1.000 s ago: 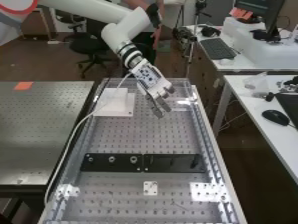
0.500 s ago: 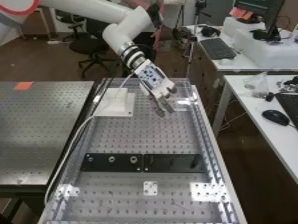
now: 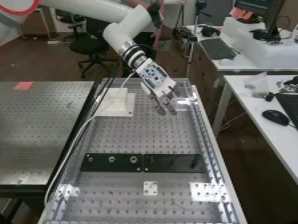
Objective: Grab the chopstick and place it in the clear container
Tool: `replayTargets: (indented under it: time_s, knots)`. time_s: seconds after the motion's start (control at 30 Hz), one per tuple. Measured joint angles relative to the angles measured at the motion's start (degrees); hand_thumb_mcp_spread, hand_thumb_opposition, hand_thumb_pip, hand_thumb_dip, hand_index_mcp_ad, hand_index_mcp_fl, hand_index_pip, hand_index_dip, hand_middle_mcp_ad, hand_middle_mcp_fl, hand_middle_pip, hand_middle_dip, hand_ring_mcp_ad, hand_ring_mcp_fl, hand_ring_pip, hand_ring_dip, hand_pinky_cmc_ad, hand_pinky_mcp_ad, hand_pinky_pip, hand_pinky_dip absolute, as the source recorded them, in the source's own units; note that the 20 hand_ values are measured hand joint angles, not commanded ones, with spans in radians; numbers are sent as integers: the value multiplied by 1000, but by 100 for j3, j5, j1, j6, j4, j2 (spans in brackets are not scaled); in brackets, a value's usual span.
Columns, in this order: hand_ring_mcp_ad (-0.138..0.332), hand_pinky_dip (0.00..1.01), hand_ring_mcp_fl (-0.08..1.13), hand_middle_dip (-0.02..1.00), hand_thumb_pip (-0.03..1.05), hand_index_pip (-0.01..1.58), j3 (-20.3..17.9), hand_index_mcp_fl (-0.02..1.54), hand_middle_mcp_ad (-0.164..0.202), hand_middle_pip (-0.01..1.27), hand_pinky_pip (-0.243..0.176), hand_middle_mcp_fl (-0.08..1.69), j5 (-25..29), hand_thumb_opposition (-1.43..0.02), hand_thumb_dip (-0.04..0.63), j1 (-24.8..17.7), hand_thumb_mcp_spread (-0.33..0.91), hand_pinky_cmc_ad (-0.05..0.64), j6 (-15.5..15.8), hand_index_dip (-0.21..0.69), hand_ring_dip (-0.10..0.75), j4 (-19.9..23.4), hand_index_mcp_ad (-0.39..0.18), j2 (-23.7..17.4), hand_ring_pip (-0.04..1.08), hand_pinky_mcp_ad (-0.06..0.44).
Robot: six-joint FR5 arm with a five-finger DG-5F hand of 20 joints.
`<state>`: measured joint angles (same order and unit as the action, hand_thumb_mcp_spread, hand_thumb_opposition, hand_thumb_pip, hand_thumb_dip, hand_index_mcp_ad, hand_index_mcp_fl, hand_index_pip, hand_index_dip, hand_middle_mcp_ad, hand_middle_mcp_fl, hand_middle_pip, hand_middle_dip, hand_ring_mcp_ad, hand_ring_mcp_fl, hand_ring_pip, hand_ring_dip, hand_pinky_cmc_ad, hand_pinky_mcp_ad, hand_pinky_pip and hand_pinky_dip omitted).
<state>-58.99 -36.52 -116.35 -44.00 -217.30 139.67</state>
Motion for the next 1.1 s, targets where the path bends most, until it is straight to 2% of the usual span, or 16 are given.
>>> replayTargets:
  time_s: [0.27, 0.37, 0.47, 0.73, 0.8, 0.97, 1.1]
  knots:
    - [87, 834, 176, 344, 784, 749, 3, 667, 42, 620, -93, 867, 47, -857, 333, -32, 412, 351, 214, -45, 265, 95, -176, -53, 353, 279]
    - [87, 846, 176, 344, 784, 728, 42, 656, 38, 620, -89, 869, 102, -850, 333, -43, 407, 351, 448, -42, 265, 175, -176, -82, 356, 279]
    - [84, 843, 148, 344, 784, 714, 96, 654, 42, 609, -106, 813, 155, -852, 333, -51, 407, 351, 750, -42, 265, 270, -176, -111, 358, 278]
    - [87, 846, 143, 347, 785, 719, 288, 654, 38, 606, -105, 799, 170, -850, 333, -65, 410, 354, 1701, -44, 265, 571, -176, -167, 360, 279]
    - [87, 846, 148, 344, 785, 703, 319, 654, 38, 613, -105, 799, 188, -840, 333, -70, 414, 354, 1858, -44, 262, 642, -176, -188, 360, 279]
    - [84, 860, 105, 344, 778, 632, 350, 586, 42, 501, -124, 714, 201, -840, 330, -76, 380, 356, 2142, -44, 262, 829, -176, -273, 356, 278]
    - [84, 860, 59, 344, 756, 449, 323, 557, 42, 321, -124, 639, 219, -840, 333, -78, 380, 356, 2307, -44, 262, 1014, -176, -354, 344, 278]
